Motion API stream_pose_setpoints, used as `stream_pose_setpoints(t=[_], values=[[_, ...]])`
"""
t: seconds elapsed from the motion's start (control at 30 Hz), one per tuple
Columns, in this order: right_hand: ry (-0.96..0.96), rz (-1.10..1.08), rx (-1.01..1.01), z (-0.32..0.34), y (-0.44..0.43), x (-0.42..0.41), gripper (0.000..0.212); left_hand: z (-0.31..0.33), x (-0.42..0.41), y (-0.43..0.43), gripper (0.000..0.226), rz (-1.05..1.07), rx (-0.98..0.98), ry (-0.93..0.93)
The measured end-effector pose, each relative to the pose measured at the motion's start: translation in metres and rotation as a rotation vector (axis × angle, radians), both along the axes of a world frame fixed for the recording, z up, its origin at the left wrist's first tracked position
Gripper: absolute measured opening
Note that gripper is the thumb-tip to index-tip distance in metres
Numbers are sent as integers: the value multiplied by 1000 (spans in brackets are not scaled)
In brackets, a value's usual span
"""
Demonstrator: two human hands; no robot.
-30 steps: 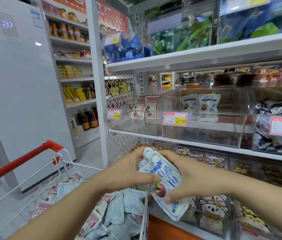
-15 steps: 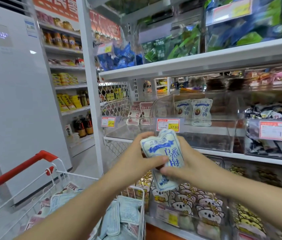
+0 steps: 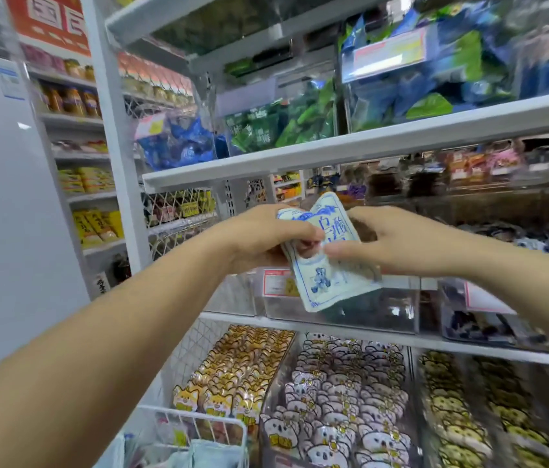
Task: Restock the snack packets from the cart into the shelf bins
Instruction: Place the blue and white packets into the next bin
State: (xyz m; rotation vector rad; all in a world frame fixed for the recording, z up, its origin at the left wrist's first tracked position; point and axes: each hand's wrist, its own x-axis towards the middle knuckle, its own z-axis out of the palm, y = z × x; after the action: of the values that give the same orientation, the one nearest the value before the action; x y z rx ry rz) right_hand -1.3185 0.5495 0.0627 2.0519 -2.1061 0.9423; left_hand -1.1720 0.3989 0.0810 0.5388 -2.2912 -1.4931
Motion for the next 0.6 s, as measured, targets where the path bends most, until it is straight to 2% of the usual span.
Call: stream_pose_setpoints(t=[0.07,0.1,0.2,0.3,0.37,0.4,0.53,0.6], values=[[37,-87,31,11,-1,-25,68,4,-18,-9,14,31,83,27],[54,-121,53,15,-3,-40,68,6,-27,-13,10,49,127,44],[147,-205,162,20,-12,-81,46,11,-57,-29,4,57,166,24],[202,-208,225,24,-21,-107,43,9,-85,-45,4,50,135,-15],[267,-232,248,27,-23,-119,33,4,-105,-61,22,76,71,-10],[316,-254,267,27,-24,-125,30,2,-115,-68,29,94,-15,-31],[484,-316,335,25,-26,-147,50,-3,-150,-76,61,154,-586,-259],[533,-309,333,22,-30,-156,49,-4,-165,-68,55,101,-735,-347]])
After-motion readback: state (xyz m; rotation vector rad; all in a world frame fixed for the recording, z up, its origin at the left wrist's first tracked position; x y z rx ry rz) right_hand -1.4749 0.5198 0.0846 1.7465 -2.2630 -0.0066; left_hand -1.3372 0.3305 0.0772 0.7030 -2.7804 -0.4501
